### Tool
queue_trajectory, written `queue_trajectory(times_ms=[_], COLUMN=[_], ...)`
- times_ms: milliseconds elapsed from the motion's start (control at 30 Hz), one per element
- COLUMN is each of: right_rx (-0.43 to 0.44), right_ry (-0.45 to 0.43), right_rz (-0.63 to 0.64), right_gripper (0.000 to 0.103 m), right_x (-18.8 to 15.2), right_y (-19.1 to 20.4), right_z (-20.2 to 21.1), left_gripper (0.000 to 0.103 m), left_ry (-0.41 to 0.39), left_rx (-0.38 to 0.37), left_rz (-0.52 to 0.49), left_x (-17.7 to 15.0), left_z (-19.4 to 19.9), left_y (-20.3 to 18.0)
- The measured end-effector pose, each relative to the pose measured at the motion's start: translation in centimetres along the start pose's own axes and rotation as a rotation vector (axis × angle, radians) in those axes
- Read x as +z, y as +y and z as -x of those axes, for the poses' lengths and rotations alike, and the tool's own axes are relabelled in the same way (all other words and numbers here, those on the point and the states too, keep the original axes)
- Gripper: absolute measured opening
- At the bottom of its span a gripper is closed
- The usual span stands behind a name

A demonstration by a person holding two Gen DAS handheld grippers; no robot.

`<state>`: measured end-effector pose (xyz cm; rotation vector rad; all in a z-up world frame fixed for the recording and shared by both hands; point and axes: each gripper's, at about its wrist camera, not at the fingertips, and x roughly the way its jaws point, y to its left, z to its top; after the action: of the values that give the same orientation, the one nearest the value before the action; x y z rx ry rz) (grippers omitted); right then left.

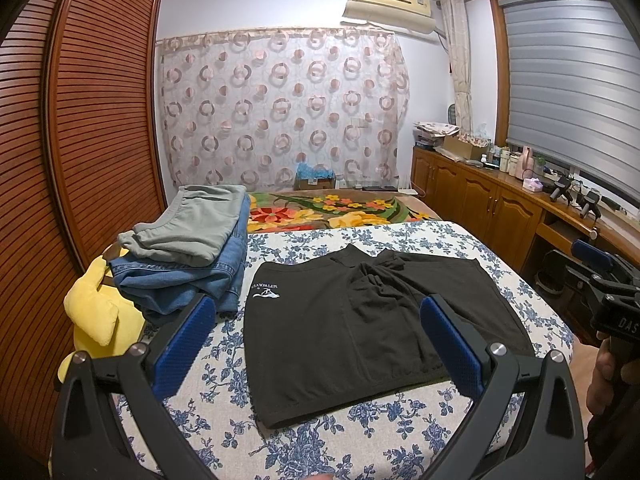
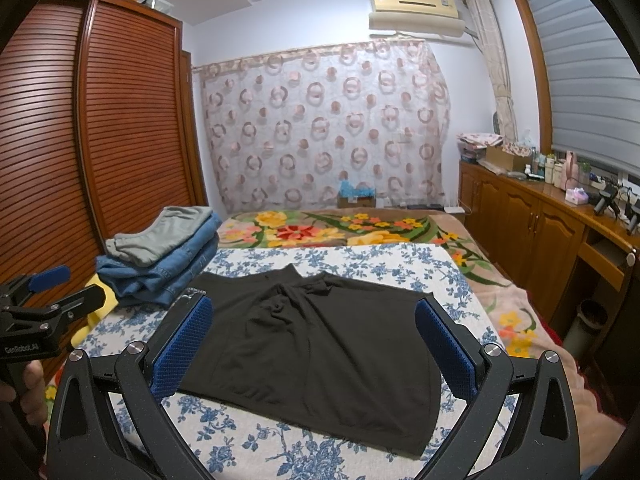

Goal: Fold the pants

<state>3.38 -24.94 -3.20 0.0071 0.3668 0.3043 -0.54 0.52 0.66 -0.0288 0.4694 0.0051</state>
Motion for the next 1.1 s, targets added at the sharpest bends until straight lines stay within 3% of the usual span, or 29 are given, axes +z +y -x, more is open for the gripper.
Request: queue_trajectory(times_ms=[500, 833, 1100], right_rx=[0.000, 0.001, 0.013], right_ry=[-0.001, 0.063, 0.127], right_rz=[0.001, 0.006, 0.011], right_gripper=[0.103, 0.103, 0.103], right_x=[-0.1, -0.8, -2.7], right_y=[-0.1, 0.2, -0.4], right_z=[-0.1, -0.7, -2.8], left_gripper=[0.103, 0.103, 0.103], left_ry=[0.001, 0.090, 0.132], left_rx=[-0.003, -0.011, -0.018], left_rz=[0.000, 0.016, 0.036], left_x=[0.1, -0.8, -3.4], left_z=[0.1, -2.5, -4.1], left_y=[0.2, 0.4, 1.8])
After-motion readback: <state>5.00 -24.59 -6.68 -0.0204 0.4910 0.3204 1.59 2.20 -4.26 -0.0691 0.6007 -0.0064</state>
